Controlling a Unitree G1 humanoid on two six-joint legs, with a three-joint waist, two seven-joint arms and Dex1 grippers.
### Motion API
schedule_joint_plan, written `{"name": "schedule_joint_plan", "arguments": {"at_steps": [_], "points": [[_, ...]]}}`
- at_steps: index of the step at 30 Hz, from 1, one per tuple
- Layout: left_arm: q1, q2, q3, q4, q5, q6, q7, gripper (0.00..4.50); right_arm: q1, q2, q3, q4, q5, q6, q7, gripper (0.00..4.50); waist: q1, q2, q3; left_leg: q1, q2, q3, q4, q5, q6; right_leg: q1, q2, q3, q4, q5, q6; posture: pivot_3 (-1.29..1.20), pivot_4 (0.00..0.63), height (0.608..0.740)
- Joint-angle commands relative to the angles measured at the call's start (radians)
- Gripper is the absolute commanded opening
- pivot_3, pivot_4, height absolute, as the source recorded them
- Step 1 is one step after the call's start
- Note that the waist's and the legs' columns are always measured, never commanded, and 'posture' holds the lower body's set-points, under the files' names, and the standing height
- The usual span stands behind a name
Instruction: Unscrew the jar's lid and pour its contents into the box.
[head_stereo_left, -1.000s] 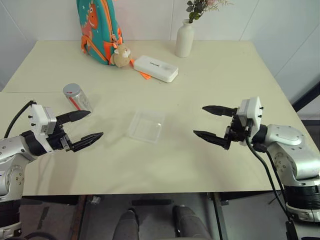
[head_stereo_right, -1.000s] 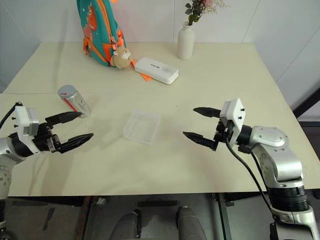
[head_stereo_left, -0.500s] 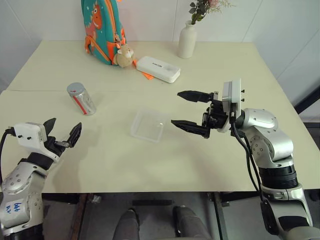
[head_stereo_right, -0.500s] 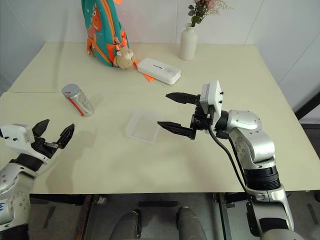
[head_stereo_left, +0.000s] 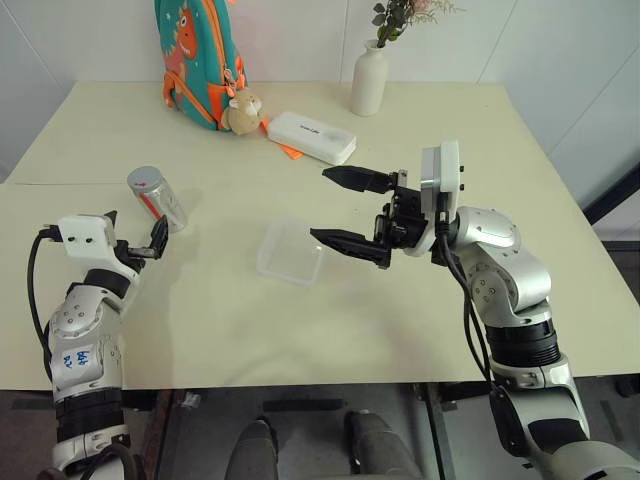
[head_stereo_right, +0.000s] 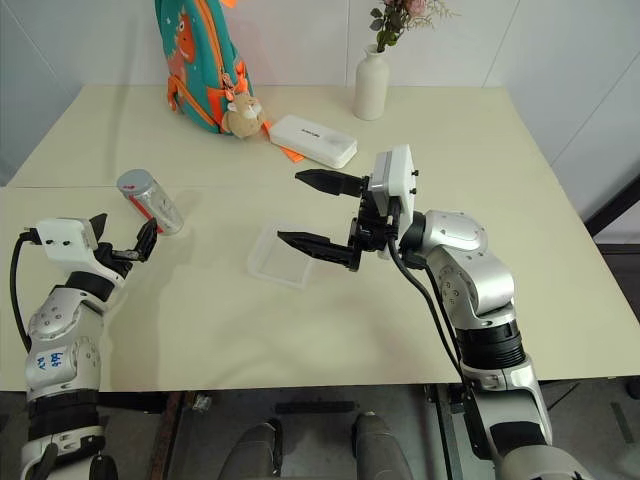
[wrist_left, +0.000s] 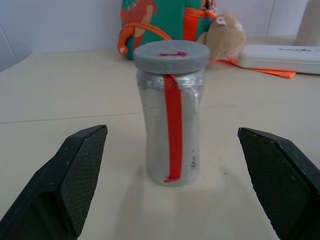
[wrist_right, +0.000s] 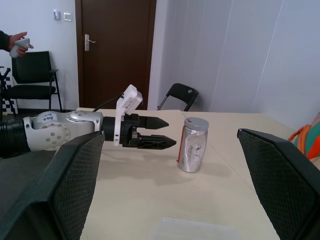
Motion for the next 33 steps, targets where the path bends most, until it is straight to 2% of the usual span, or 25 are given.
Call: {"name": "schedule_joint_plan", "arguments": {"at_steps": [1, 14, 19, 22, 28, 33], "points": [[-0.053, 0.025, 0.004, 0.057, -0.006, -0.049, -0.025, 4.46, 0.004, 0.007, -0.008, -0.048, 0.003, -0.024, -0.020, 4.50, 0.002, 0.000, 0.000, 0.000, 0.000, 0.000, 0.000, 0.000, 0.000, 0.000, 0.000, 0.000, 0.000, 0.000, 0.000, 0.00, 0.150, 0.740], [-0.339, 0.103, -0.068, 0.513, 0.038, -0.197, -0.137, 4.46, 0.047, 0.004, -0.016, -0.118, 0.000, -0.022, -0.104, 4.50, 0.000, 0.000, 0.000, 0.000, 0.000, 0.000, -0.001, 0.000, 0.000, -0.001, 0.000, -0.001, 0.000, 0.000, 0.000, 0.00, 0.150, 0.740], [-0.408, 0.112, -0.084, 0.625, 0.055, -0.247, -0.151, 4.46, 0.060, 0.004, -0.013, -0.139, 0.002, -0.018, -0.132, 4.50, 0.000, 0.000, 0.000, 0.000, 0.000, 0.000, -0.001, 0.000, 0.000, -0.001, 0.000, -0.001, 0.000, 0.000, 0.000, 0.00, 0.150, 0.740], [-0.419, 0.112, -0.093, 0.653, 0.062, -0.259, -0.148, 3.88, 0.065, 0.001, -0.014, -0.145, 0.004, -0.017, -0.141, 4.50, 0.001, 0.000, 0.000, 0.000, 0.000, 0.000, -0.002, 0.000, 0.000, -0.001, 0.000, -0.001, 0.000, 0.000, 0.000, 0.00, 0.150, 0.740], [-0.386, 0.112, -0.109, 0.627, 0.062, -0.255, -0.152, 2.09, 0.067, 0.002, -0.013, -0.147, 0.005, -0.019, -0.151, 4.50, 0.001, 0.000, 0.000, 0.000, 0.000, 0.000, -0.002, 0.000, 0.000, -0.001, 0.000, -0.001, 0.000, 0.000, 0.000, 0.00, 0.150, 0.740], [-0.358, 0.104, -0.082, 0.528, 0.003, -0.230, -0.185, 2.06, 0.073, 0.001, -0.014, -0.143, 0.008, -0.021, -0.152, 4.50, 0.001, 0.000, 0.000, 0.000, 0.000, 0.000, -0.002, 0.000, 0.000, -0.001, 0.000, -0.001, 0.001, 0.000, 0.000, 0.00, 0.150, 0.740]]}}
